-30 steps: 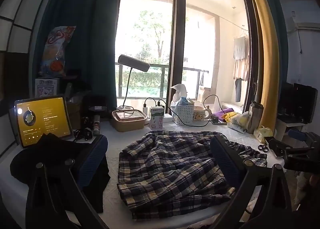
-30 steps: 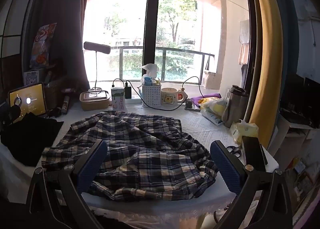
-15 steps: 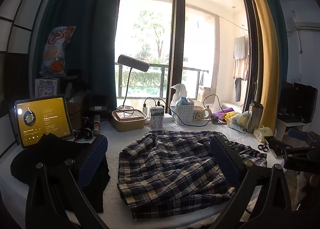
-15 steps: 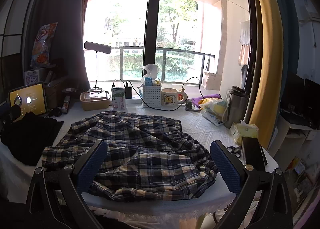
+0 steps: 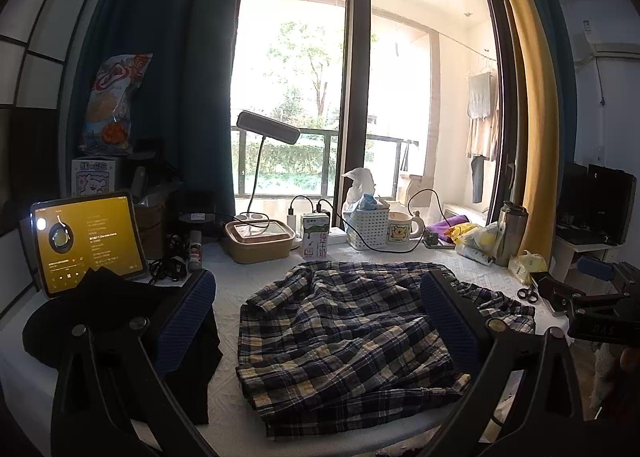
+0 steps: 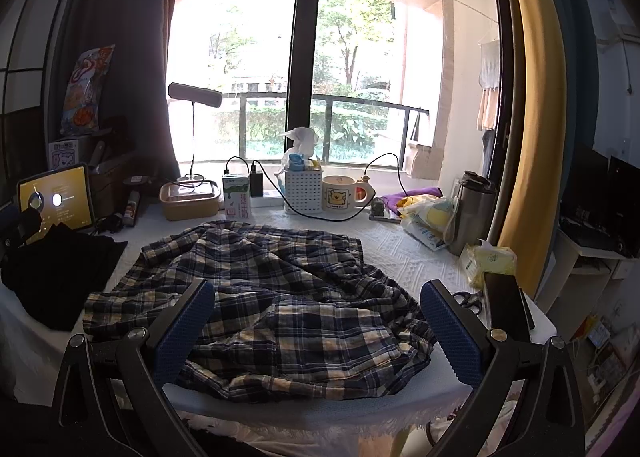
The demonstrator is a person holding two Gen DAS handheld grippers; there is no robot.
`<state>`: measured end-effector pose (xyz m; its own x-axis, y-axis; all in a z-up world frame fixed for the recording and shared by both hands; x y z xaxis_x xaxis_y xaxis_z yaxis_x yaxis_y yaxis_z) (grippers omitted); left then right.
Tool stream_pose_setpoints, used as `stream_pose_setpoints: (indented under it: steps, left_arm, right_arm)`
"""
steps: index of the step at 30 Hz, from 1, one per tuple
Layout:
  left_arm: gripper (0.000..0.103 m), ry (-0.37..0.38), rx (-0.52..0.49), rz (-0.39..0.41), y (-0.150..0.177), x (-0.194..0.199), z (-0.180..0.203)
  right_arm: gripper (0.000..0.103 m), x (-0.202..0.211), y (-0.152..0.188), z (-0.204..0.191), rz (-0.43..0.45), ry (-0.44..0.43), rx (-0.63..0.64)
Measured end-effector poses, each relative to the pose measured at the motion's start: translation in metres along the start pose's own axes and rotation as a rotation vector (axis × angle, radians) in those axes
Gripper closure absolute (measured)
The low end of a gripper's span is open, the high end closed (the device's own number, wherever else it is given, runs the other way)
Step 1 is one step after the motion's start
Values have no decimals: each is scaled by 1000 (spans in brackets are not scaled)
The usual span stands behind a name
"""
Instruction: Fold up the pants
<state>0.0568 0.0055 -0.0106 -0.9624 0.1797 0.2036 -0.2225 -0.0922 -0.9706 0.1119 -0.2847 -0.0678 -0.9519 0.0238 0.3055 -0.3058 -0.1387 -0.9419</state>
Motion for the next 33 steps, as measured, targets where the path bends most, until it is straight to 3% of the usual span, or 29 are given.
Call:
stream_pose_setpoints:
  steps: [33]
  left_arm:
    - [2, -2, -2, -2, -3, 3, -2]
  right_arm:
    - [0, -3, -2, -5, -1, -1, 10]
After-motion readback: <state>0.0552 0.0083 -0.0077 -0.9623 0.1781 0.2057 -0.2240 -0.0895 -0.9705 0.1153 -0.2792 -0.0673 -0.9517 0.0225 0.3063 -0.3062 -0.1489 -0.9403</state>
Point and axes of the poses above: each gripper's, at about its wrist camera, not at the fingertips, and x roughly against the way its jaws point, z to its right, y to its underside, the point moved 6 cm from there along -x, roughly the way its jaws point, and after that the axes turned 11 degrees about y, right-handed, at the moved point
